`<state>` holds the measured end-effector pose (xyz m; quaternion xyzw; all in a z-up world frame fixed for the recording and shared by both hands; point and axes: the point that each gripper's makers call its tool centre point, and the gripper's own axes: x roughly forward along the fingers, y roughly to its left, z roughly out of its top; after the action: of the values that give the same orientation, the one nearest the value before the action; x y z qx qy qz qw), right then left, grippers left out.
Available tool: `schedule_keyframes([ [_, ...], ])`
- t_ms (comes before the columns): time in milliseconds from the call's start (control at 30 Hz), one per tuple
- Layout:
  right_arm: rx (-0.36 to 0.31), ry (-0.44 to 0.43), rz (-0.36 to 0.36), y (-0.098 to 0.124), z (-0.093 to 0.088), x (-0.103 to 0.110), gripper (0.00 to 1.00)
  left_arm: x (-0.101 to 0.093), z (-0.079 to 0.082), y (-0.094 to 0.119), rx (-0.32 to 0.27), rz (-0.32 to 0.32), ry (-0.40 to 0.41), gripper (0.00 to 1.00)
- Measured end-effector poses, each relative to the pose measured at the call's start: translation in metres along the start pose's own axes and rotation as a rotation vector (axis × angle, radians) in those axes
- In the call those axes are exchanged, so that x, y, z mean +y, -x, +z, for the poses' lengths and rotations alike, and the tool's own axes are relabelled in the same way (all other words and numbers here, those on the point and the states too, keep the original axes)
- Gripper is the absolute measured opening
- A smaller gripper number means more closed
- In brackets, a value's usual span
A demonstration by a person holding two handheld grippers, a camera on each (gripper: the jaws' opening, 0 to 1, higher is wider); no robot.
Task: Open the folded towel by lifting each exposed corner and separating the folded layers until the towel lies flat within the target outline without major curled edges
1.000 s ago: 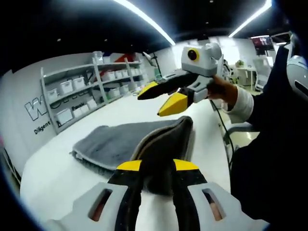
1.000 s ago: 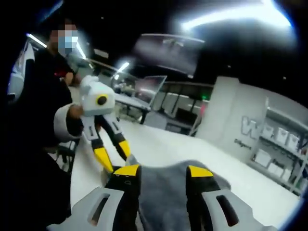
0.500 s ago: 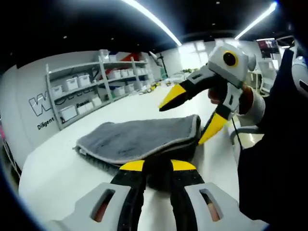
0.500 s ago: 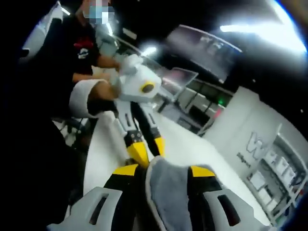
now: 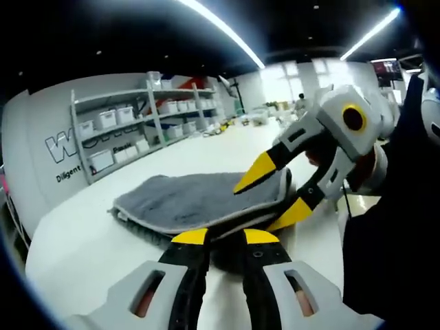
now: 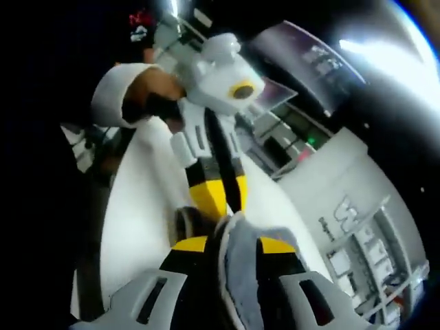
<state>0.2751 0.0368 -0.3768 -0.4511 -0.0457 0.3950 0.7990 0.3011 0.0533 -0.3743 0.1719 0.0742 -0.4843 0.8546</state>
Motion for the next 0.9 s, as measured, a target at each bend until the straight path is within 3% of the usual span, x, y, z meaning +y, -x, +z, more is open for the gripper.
schedule_keyframes([
  [333, 0.036, 0.039, -0.099, -0.011, -0.002, -0.001, 0.01, 0.001, 0.005, 0.002, -0.030, -0.002, 0.062, 0.17],
  [433, 0.026, 0.002, -0.139, -0.010, -0.004, -0.007, 0.00, 0.005, 0.001, 0.002, -0.016, 0.014, 0.045, 0.17],
  [633, -0.010, -0.096, -0.143, -0.005, -0.006, -0.013, 0.00, 0.011, 0.002, 0.003, -0.026, 0.031, 0.040, 0.19],
  [900, -0.062, -0.238, -0.120, -0.002, -0.008, -0.021, 0.00, 0.018, 0.004, -0.006, -0.022, 0.061, -0.065, 0.25],
])
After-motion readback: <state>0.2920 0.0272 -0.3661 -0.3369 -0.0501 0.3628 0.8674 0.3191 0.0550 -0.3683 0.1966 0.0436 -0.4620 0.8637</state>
